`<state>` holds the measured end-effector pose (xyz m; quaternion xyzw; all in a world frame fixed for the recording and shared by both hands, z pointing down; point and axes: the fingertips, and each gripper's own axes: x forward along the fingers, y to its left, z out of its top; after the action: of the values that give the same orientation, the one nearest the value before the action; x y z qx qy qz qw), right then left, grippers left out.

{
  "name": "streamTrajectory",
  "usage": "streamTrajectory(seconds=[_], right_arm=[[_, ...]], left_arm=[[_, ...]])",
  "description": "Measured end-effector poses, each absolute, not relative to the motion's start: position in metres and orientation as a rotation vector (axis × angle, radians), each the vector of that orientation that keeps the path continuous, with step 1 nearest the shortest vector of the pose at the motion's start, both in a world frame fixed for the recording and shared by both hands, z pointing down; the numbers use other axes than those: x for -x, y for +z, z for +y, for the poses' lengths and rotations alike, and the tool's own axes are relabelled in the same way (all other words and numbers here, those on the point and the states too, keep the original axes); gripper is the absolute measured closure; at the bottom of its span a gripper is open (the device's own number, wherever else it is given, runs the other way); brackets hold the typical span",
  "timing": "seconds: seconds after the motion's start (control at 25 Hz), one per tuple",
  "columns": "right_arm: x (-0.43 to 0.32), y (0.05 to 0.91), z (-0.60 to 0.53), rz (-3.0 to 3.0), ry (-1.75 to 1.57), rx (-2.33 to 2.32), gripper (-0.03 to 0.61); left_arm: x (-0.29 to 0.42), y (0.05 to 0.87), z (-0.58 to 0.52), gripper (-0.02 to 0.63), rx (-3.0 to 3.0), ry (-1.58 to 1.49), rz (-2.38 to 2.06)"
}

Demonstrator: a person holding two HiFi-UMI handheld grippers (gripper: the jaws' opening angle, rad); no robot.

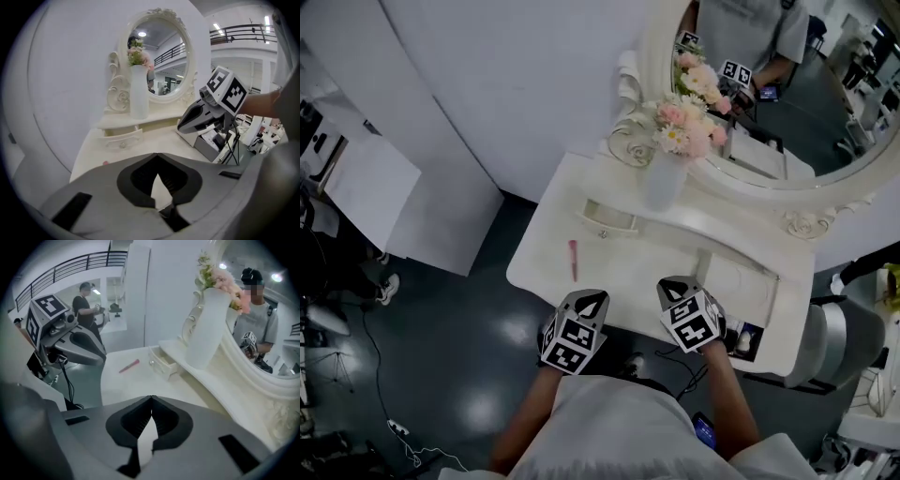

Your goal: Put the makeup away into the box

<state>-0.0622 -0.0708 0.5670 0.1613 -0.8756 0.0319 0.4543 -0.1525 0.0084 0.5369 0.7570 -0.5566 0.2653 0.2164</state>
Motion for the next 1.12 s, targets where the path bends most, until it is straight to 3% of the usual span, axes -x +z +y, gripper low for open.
streamTrajectory(seconds=[0.52,0.76,1.12], right_arm=[[0.204,0.585,-0.044,-2.173,0.089,-0.205,0.575],[0.213,0.591,-0.055,-2.134,0.107,-0.266,0.575],[0.183,0.599,-0.073,-2.066,0.178,-0.370,0.575]], left_arm=[[0.278,0.578,0.020,0.576,-1.782,0.637,-1.666],[0.292,0.623,-0.011,0.534,-1.676,0.452,-1.567],[0.285,0.661,-0.036,0.479,-1.655,0.613,-1.453]])
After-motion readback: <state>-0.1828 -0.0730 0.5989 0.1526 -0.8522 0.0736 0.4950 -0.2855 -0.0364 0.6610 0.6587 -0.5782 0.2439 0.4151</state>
